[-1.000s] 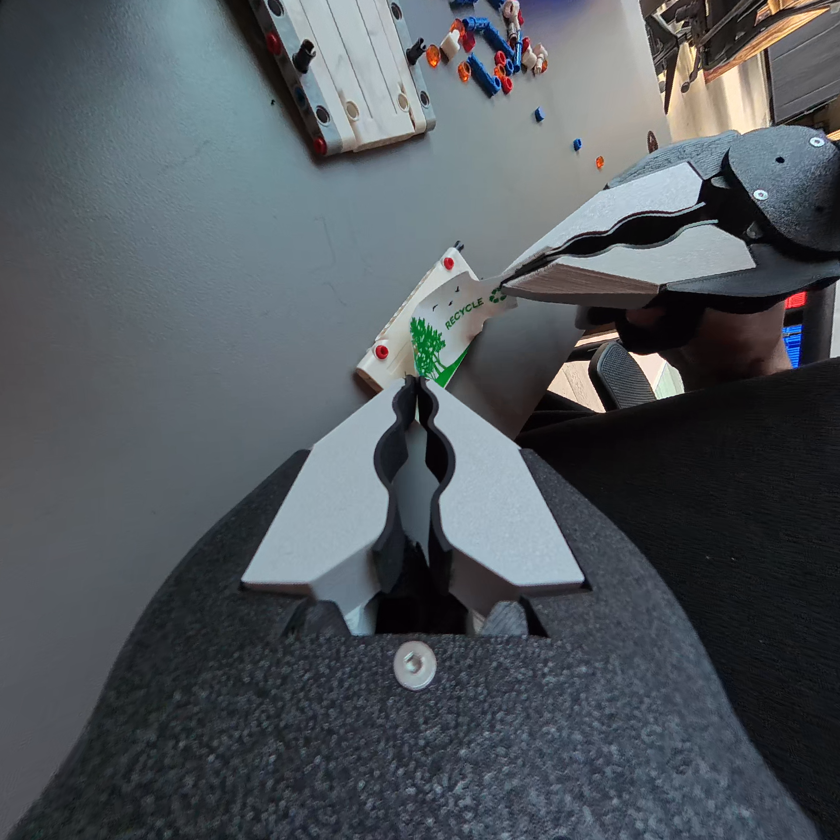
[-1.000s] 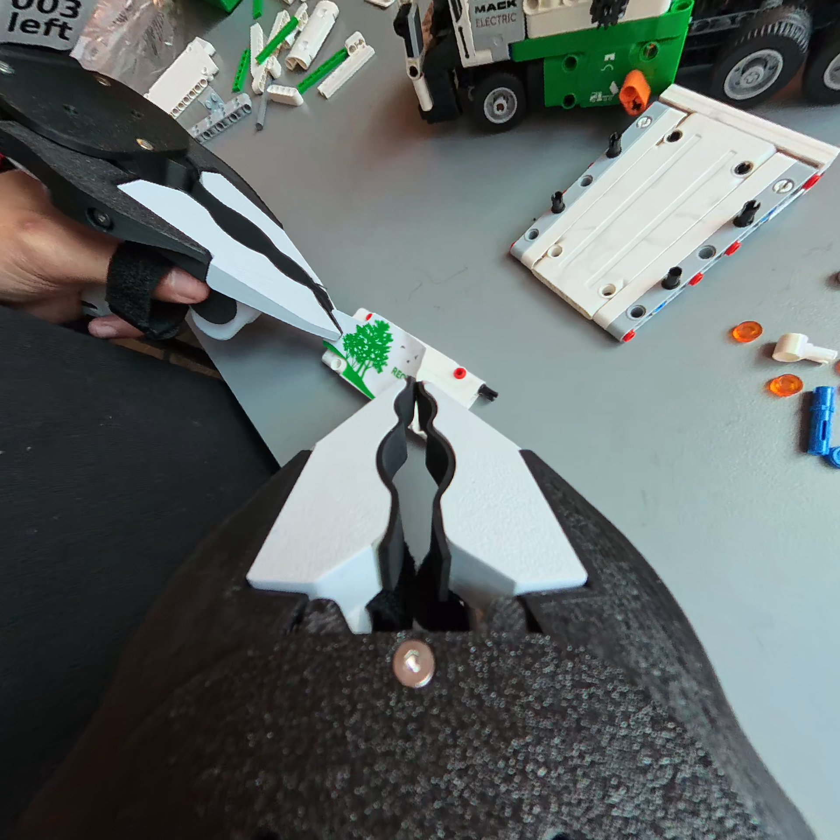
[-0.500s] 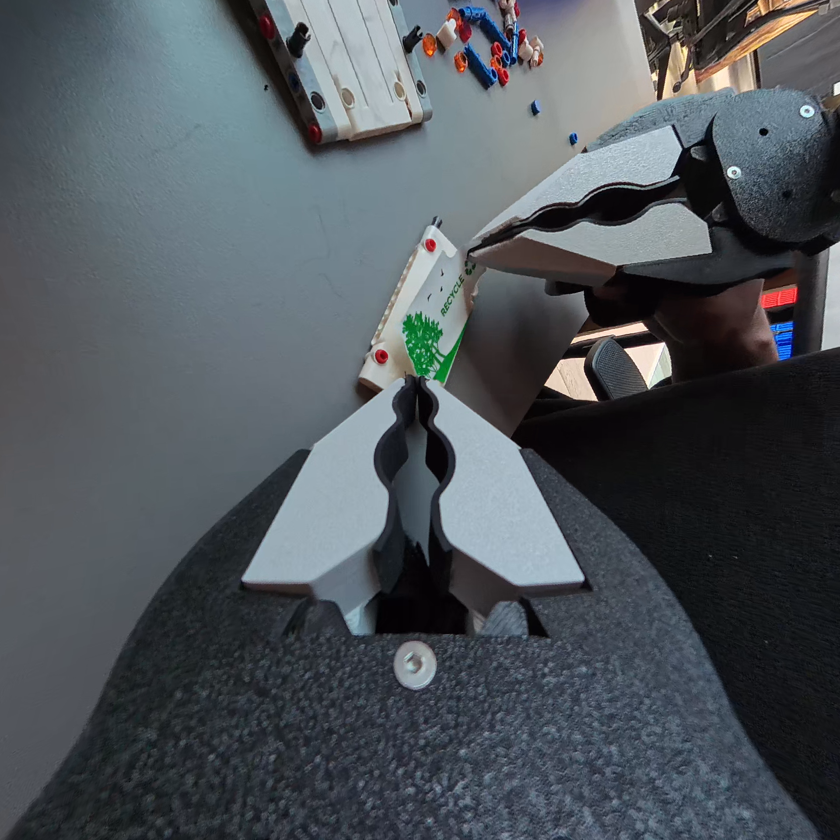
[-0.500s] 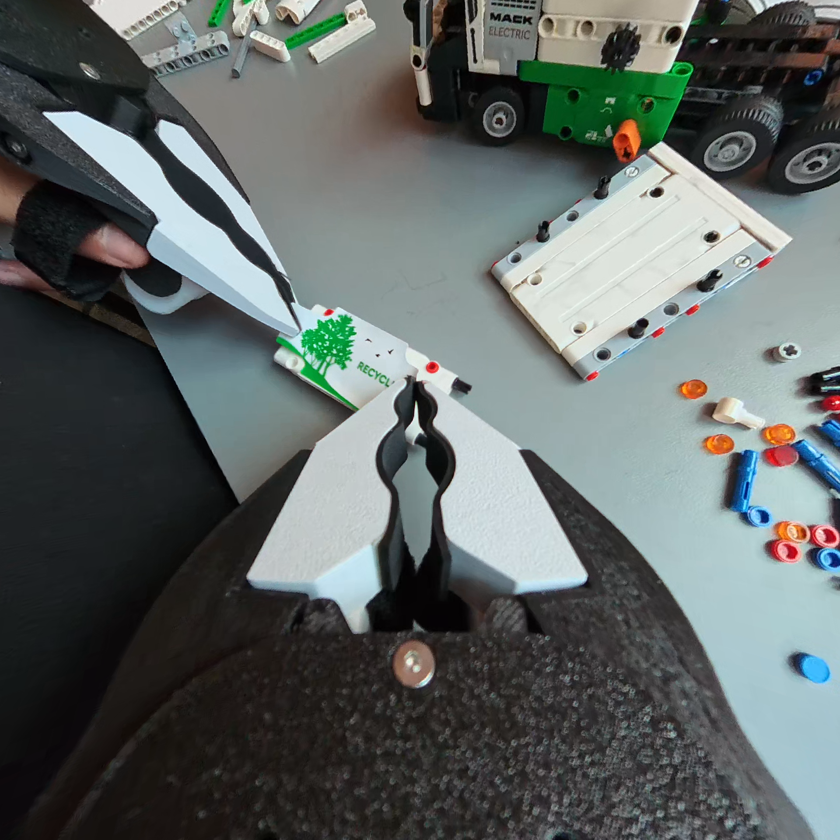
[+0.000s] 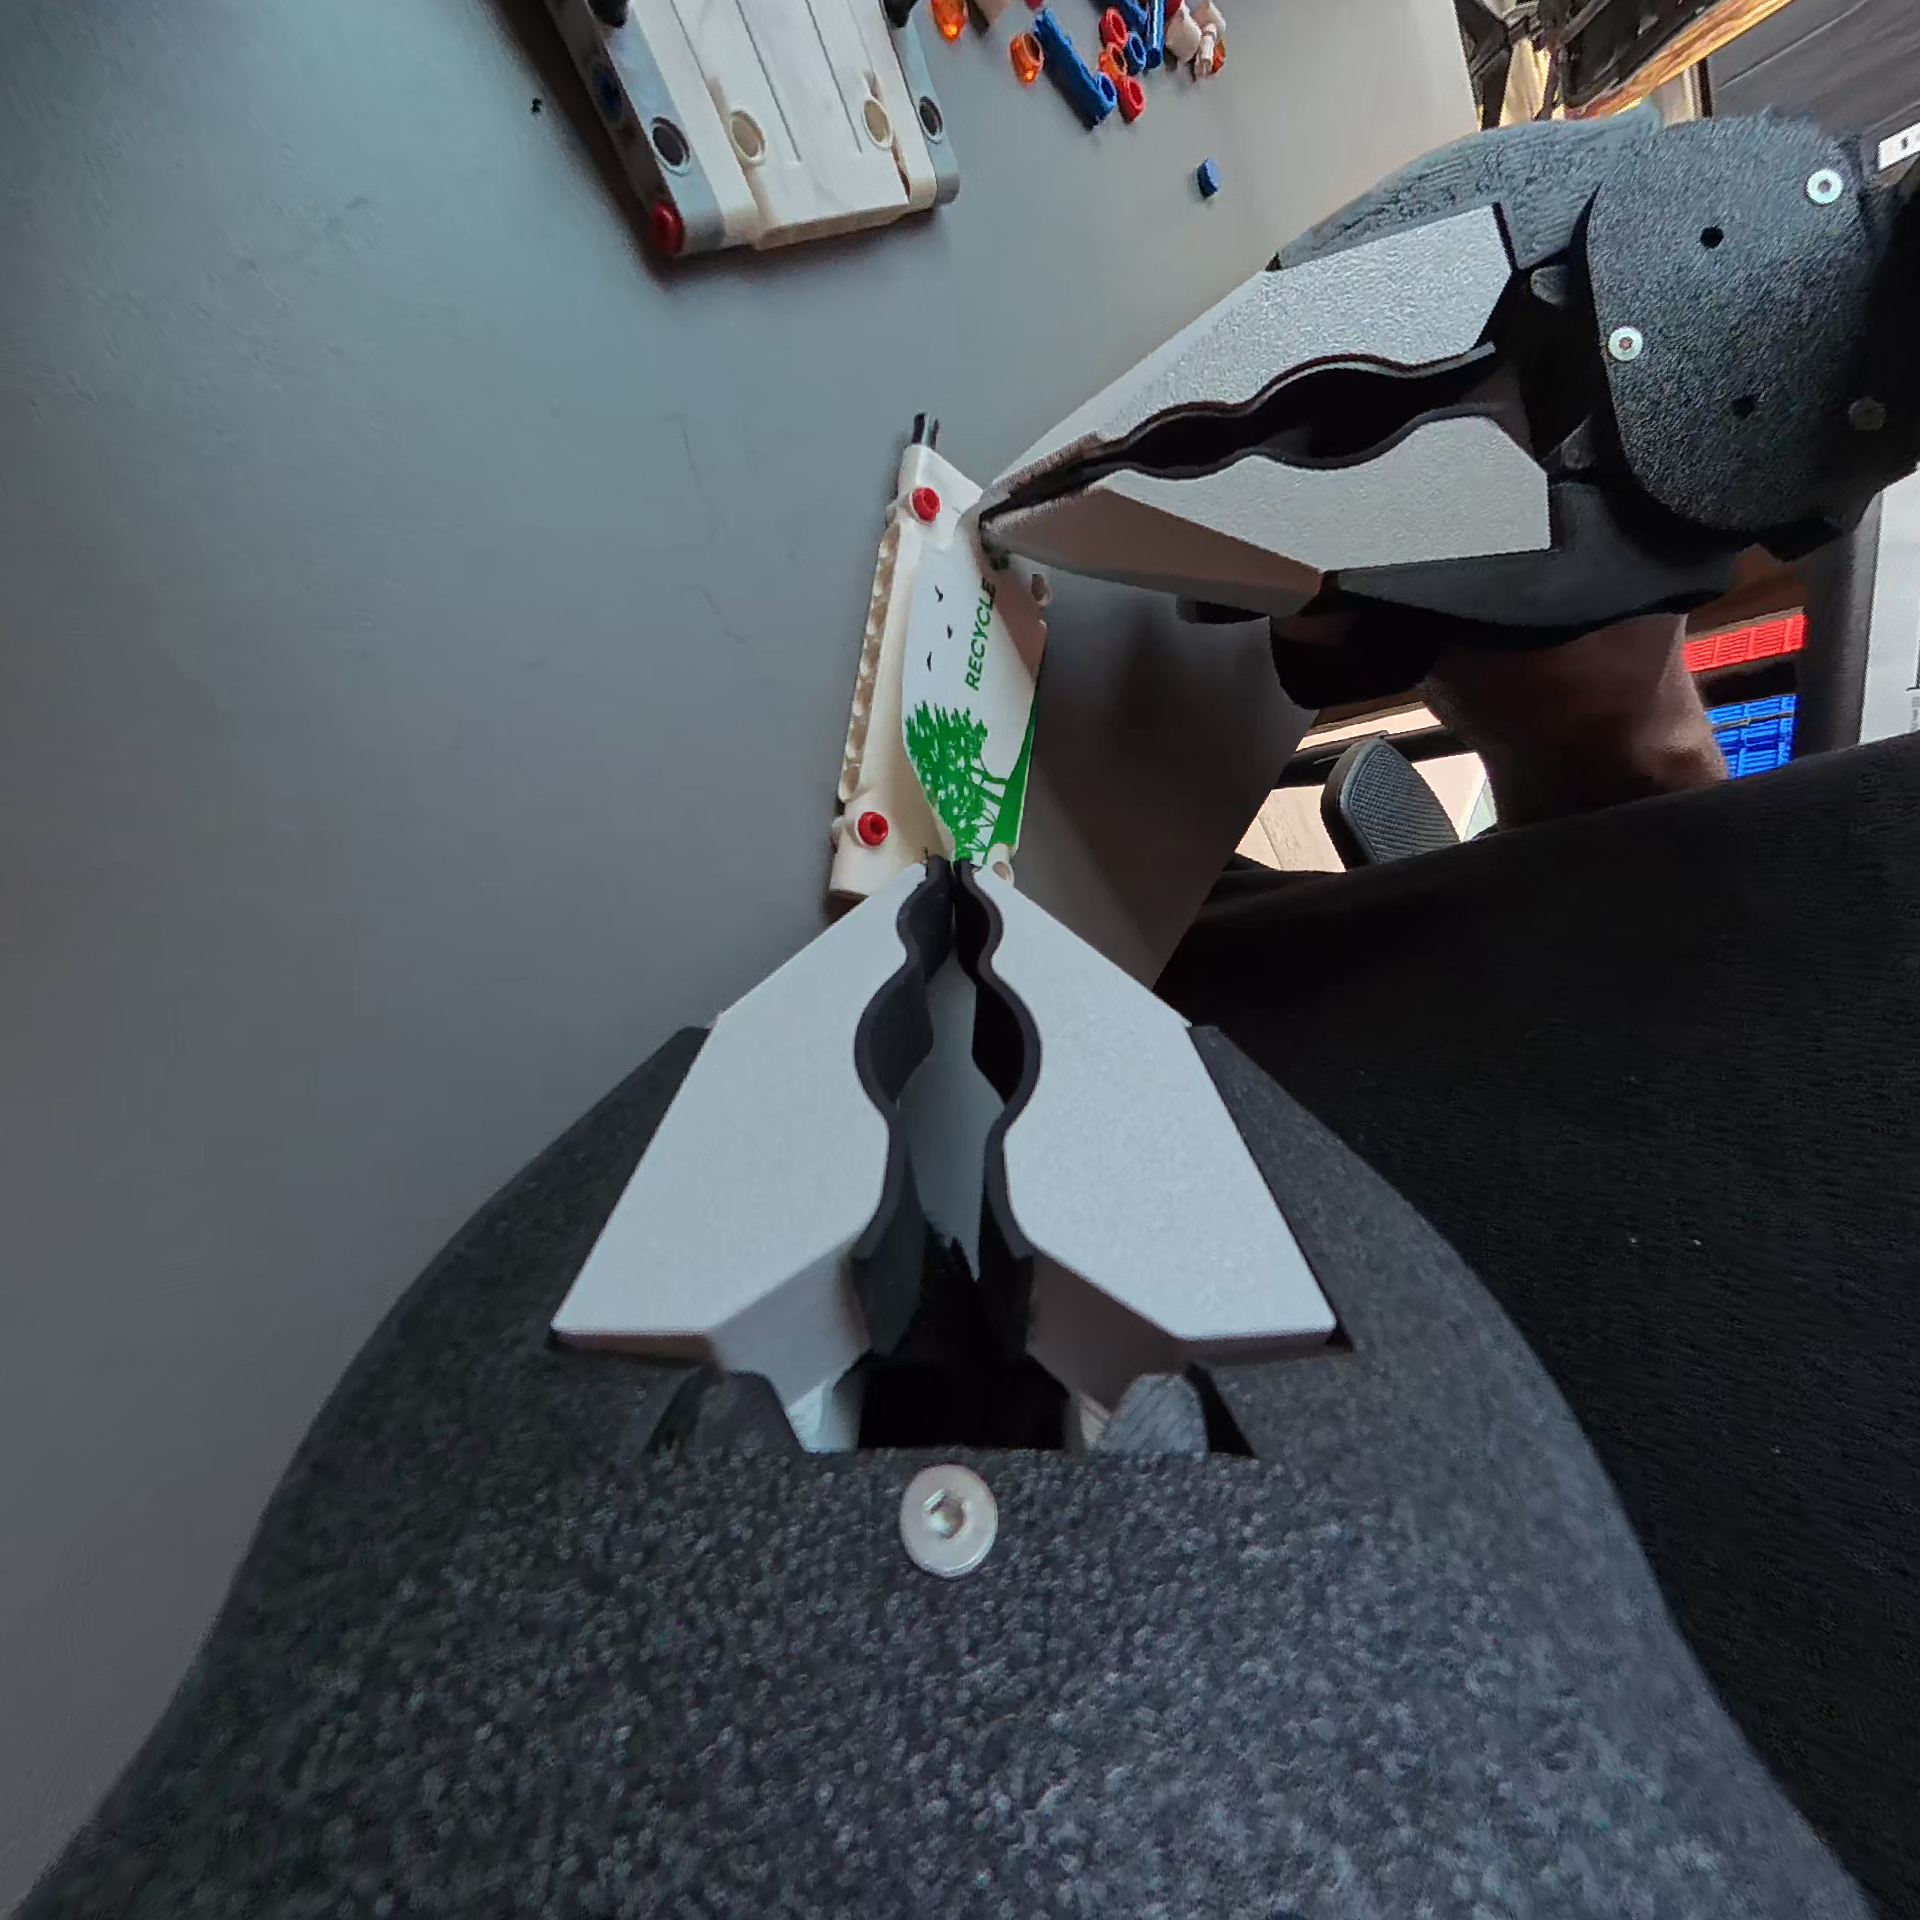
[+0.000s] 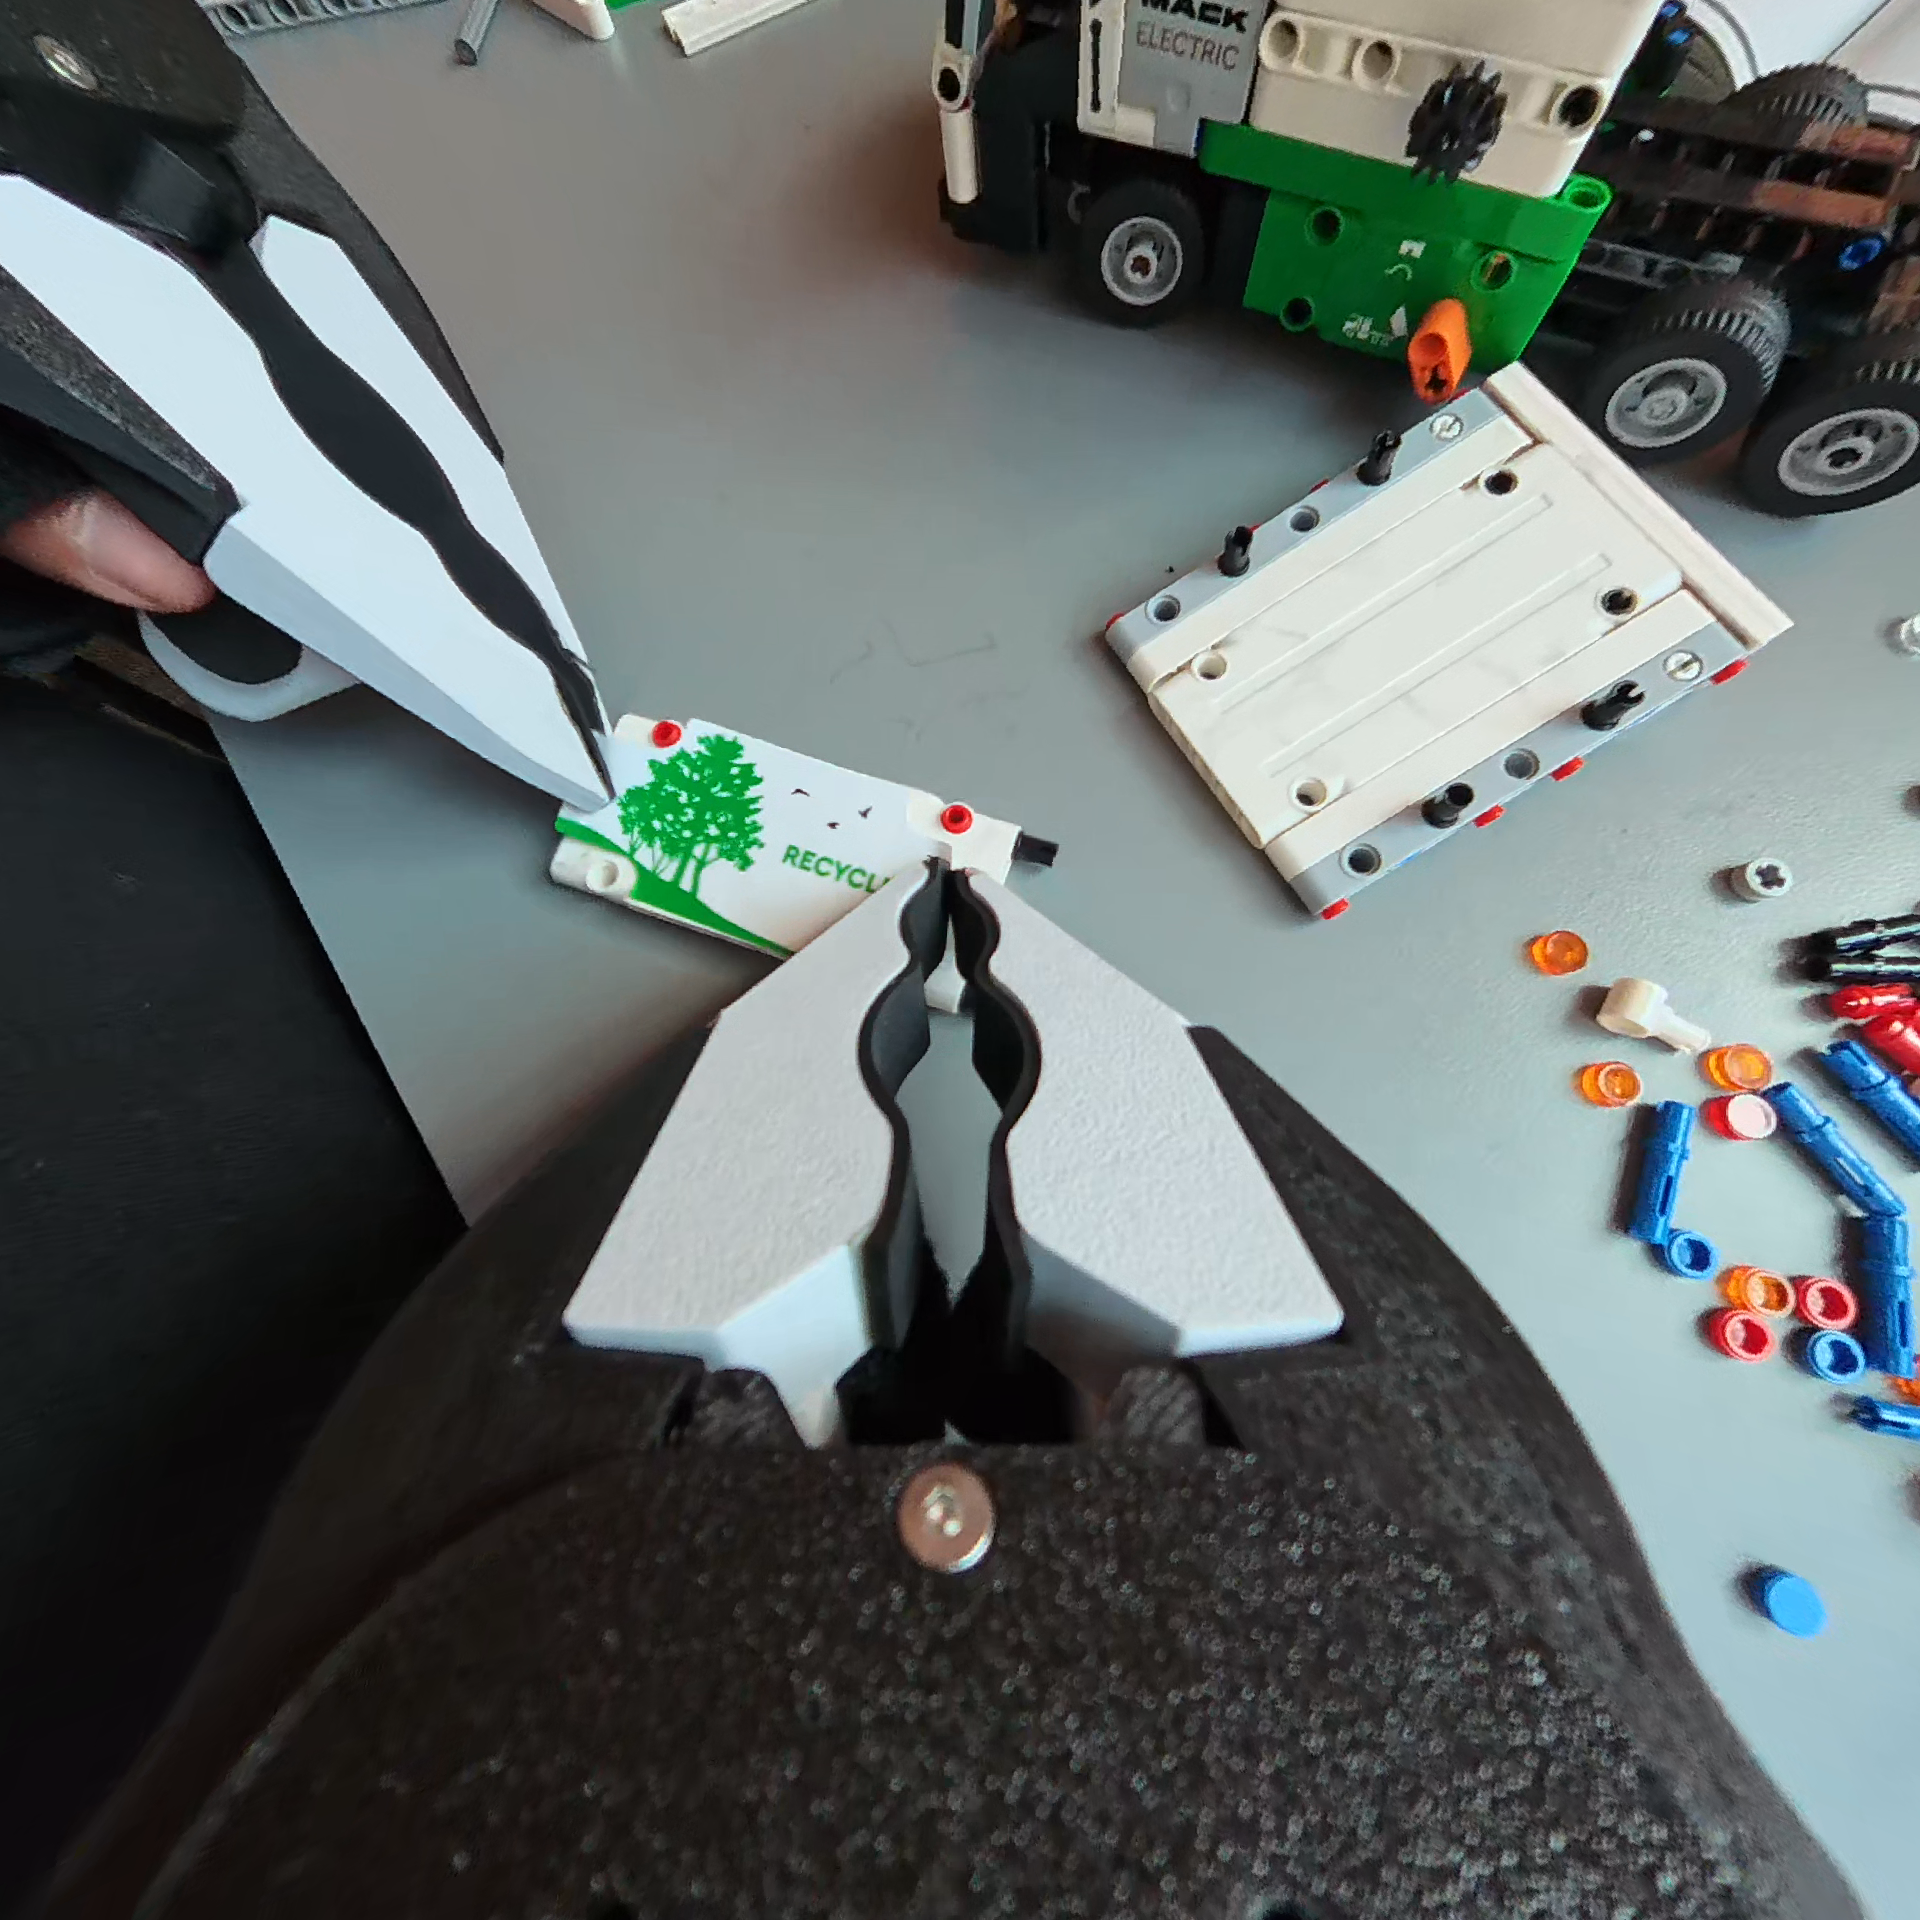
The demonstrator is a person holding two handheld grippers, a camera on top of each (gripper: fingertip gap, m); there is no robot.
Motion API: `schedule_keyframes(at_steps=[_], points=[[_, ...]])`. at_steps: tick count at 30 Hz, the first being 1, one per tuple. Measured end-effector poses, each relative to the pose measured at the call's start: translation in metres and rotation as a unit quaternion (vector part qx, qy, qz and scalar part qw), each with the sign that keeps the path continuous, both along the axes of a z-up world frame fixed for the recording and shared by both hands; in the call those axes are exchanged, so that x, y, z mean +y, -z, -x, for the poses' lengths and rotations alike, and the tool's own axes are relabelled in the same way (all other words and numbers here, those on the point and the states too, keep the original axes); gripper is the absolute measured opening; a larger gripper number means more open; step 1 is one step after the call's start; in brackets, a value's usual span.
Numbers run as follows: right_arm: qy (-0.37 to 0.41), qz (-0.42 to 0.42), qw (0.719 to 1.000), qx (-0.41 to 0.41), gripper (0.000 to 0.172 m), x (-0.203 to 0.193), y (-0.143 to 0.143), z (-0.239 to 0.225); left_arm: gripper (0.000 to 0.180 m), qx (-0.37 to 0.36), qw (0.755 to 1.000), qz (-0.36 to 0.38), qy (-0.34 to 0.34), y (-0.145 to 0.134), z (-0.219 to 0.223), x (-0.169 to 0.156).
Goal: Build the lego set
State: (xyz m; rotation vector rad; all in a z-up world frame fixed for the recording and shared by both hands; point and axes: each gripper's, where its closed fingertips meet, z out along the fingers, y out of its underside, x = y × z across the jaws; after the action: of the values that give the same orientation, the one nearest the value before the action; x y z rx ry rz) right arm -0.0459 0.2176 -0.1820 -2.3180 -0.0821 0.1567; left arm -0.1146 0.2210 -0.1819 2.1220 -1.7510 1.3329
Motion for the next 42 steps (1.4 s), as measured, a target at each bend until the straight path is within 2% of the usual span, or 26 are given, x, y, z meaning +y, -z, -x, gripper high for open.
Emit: schedule_keyframes(at_steps=[3, 6, 8, 12, 16, 19, 24, 30, 35, 39, 42], points=[[0.01, -0.014, 1.0, 0.0, 0.001, 0.002, 0.0, -0.003, 0.0, 0.0, 1.0, 0.011, -0.005, 0.0, -0.001, 0.0], [0.05, -0.018, 0.998, -0.046, 0.009, 0.0, 0.002, -0.023, 0.0, 0.001, 1.0, 0.012, -0.009, 0.0, -0.001, 0.002], [0.045, -0.012, 0.998, -0.042, 0.01, -0.003, 0.005, -0.024, 0.0, 0.001, 1.0, 0.011, -0.016, 0.0, -0.002, 0.004], [0.052, -0.056, 0.997, 0.031, 0.016, -0.005, -0.012, -0.022, 0.0, 0.003, 1.0, 0.01, -0.018, 0.0, -0.002, 0.006], [0.034, -0.048, 0.989, 0.137, 0.026, -0.008, -0.008, -0.005, 0.0, 0.003, 1.0, 0.012, -0.017, 0.0, -0.003, 0.006], [0.041, -0.042, 0.988, 0.143, 0.028, -0.007, -0.006, -0.005, 0.0, 0.004, 1.0, 0.009, -0.015, -0.001, -0.003, 0.005], [0.046, -0.018, 0.996, 0.073, 0.017, -0.007, 0.004, -0.007, 0.0, 0.005, 1.0, 0.011, -0.015, -0.001, -0.003, 0.005], [0.048, -0.02, 0.995, 0.088, 0.003, -0.007, 0.003, -0.006, 0.0, -0.001, 1.0, 0.013, -0.015, -0.003, -0.003, 0.005], [0.052, -0.019, 0.994, 0.097, 0.005, -0.007, 0.003, -0.007, 0.018, -0.034, 0.999, 0.002, -0.016, -0.013, 0.0, 0.014], [0.053, -0.021, 0.994, 0.098, 0.007, -0.008, 0.002, -0.008, 0.025, -0.081, 0.995, -0.051, 0.003, -0.022, 0.004, 0.026], [0.057, -0.073, 0.992, 0.089, 0.006, -0.005, -0.016, -0.008, 0.032, -0.134, 0.983, -0.121, 0.043, -0.03, 0.002, 0.027]])
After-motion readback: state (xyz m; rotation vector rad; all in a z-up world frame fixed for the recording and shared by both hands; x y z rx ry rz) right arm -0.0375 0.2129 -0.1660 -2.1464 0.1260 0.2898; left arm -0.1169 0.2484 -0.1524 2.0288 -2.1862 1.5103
